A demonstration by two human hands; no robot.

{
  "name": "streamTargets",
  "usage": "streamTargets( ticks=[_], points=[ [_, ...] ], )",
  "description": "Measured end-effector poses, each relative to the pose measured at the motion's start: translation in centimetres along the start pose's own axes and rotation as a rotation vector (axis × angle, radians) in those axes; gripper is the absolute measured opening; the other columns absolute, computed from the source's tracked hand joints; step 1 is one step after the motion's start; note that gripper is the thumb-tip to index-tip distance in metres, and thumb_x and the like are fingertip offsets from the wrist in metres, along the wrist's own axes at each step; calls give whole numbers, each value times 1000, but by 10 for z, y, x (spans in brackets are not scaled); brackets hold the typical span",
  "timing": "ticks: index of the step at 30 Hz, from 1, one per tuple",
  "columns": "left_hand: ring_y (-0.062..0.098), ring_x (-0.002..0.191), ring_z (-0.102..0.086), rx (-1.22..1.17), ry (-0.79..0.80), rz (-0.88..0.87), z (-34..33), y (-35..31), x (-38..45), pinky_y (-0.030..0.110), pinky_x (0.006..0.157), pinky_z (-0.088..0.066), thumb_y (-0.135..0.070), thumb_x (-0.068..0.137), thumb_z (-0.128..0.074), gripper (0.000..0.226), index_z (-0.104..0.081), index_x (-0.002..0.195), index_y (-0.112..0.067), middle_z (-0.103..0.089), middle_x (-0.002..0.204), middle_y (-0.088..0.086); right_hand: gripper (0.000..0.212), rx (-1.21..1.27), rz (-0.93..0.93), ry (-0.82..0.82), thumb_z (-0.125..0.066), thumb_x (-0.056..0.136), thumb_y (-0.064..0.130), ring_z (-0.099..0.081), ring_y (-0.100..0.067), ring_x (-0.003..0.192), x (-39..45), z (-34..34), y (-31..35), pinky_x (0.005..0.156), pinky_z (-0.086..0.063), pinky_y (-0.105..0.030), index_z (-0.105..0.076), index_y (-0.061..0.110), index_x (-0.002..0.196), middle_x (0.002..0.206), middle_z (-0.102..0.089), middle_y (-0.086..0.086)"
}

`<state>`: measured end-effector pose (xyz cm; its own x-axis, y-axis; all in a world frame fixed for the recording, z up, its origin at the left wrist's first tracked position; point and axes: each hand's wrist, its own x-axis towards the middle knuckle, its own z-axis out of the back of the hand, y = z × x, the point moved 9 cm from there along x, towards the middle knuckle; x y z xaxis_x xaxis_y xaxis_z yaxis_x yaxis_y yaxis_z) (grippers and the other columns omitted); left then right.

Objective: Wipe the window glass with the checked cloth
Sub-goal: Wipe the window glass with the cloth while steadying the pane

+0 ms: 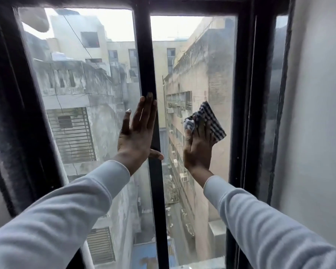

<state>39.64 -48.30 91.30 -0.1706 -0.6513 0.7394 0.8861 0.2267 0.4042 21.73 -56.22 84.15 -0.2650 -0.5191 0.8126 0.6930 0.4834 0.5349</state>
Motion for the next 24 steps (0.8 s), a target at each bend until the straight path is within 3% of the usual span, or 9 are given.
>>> streamTargets(
  ticks=[3, 6, 9, 11, 14, 18, 21, 22, 24],
  points=[
    [27, 170, -18, -238, -30, -10, 19, 1, -4, 49, 127, -23, -89, 74, -63, 139, -8, 174, -10, -7, 184, 8, 49, 638, -292, 176, -34, 112, 47, -53, -12, 143, -16, 7, 13, 130, -31, -39, -57, 29, 152, 155, -60, 6],
    [22, 124, -64, -761, -81, 101, 27, 9, -16, 44, 100, -50, -71, 99, -52, 61, -71, 132, -24, -68, 134, -3, 53, 1148, -585, 376, -40, 109, 48, -66, -15, 112, -21, 30, 29, 105, -50, -40, -65, 14, 141, 120, -71, 2],
    [19, 86, -70, -1381, 187, 373, 13, -2, -38, 32, 73, -54, -80, 98, -46, 63, -74, 99, -23, -73, 92, -2, 61, 1338, -700, 549, -35, 111, 46, -69, -40, 123, -40, 61, 50, 106, -58, -57, -60, -1, 141, 134, -70, -27],
    [28, 89, -81, -1766, 510, 466, 6, -30, -56, 36, 79, -63, -92, 88, -44, 85, -80, 108, -18, -83, 95, 9, 54, 1429, -717, 624, -32, 112, 37, -72, -40, 118, -55, 83, 68, 96, -62, -54, -61, -1, 137, 128, -73, -26],
    [23, 106, -81, -2046, 671, 481, 25, -43, -80, 48, 94, -61, -84, 87, -60, 76, -79, 127, -22, -85, 115, 9, 46, 1403, -689, 635, -35, 113, 35, -74, -33, 105, -73, 118, 80, 91, -62, -48, -70, 8, 124, 114, -76, -17],
    [7, 61, -64, -1947, 241, 468, 58, -11, -104, 25, 58, -55, -46, 104, -66, 34, -70, 88, -16, -68, 73, -5, 54, 1096, -587, 547, -50, 111, 41, -74, -38, 104, -101, 170, 78, 100, -59, -56, -67, -6, 133, 126, -75, -30],
    [14, 75, -70, -1865, 113, 490, 76, 5, -128, 35, 75, -62, -48, 94, -79, 41, -76, 98, -7, -73, 84, 1, 36, 867, -506, 405, -62, 107, 34, -75, -30, 87, -129, 215, 71, 81, -64, -52, -72, 0, 111, 100, -79, -17],
    [16, 80, -73, -1902, 156, 508, 80, 1, -137, 38, 81, -63, -52, 89, -82, 47, -77, 103, -7, -76, 88, 2, 30, 842, -513, 380, -63, 107, 34, -76, -26, 84, -141, 227, 68, 73, -65, -48, -73, 6, 107, 96, -78, -11],
    [21, 92, -81, -2092, 550, 516, 79, -35, -165, 45, 93, -66, -65, 82, -83, 68, -77, 120, -9, -83, 103, 6, 27, 850, -552, 313, -62, 107, 33, -76, -24, 84, -166, 246, 58, 73, -66, -45, -72, 8, 111, 97, -78, -9]
  ],
)
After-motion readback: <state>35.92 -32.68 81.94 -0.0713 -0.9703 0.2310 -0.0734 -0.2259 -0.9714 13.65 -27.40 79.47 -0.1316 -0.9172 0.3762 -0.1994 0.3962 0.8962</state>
